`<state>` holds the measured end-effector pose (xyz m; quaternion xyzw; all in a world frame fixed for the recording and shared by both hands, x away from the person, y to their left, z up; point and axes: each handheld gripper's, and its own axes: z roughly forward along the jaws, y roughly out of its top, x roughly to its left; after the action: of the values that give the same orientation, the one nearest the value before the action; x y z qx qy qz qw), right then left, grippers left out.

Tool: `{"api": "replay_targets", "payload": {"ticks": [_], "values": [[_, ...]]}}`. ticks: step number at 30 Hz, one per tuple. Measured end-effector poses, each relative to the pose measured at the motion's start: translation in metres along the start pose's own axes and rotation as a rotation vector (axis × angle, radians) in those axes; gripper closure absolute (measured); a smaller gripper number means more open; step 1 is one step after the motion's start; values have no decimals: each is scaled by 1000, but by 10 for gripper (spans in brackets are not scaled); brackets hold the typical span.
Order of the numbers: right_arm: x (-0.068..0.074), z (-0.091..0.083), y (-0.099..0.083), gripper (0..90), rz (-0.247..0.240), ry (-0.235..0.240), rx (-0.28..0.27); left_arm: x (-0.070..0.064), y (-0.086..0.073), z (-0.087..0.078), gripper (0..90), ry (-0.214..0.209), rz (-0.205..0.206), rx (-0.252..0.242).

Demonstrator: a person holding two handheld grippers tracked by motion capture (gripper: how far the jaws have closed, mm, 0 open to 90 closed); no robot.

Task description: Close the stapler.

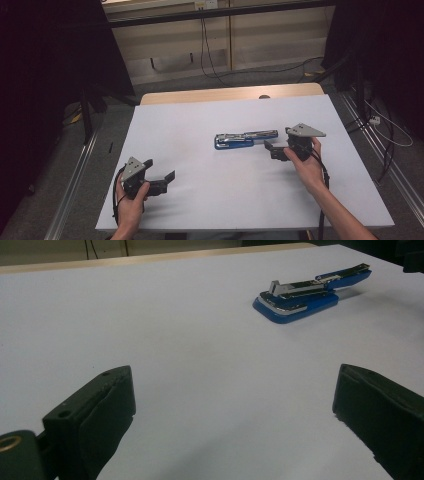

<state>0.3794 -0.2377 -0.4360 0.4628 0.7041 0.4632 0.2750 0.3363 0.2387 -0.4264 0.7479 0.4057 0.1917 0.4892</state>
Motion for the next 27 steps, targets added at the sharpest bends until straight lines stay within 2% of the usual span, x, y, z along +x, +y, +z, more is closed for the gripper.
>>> {"api": "replay_targets", "payload": {"ticks": [3, 5, 10, 12, 15, 18, 22, 27], "values": [[-2, 0, -1, 52, -8, -24, 12, -2, 0, 3, 37, 2, 18, 10], [-3, -1, -2, 53, -8, -35, 19, -4, 1, 4, 42, -24, 32, 24], [-9, -4, -3, 57, -9, -33, 2, -9, 5, 12, 66, -47, 71, 27], [-12, -5, -6, 57, 0, -30, 11, -11, 7, 15, 66, -45, 80, 27], [-15, -8, -8, 59, -1, -24, 30, -13, 9, 21, 66, -42, 53, 26], [-17, -9, -8, 77, -4, -25, 21, -17, 11, 27, 66, -43, 71, 35], [-17, -8, -8, 99, 5, -15, 21, -21, 15, 37, 66, -62, 64, 20], [-16, -5, -10, 155, 1, -4, 28, -23, 18, 49, 68, -79, 87, 11]]}}
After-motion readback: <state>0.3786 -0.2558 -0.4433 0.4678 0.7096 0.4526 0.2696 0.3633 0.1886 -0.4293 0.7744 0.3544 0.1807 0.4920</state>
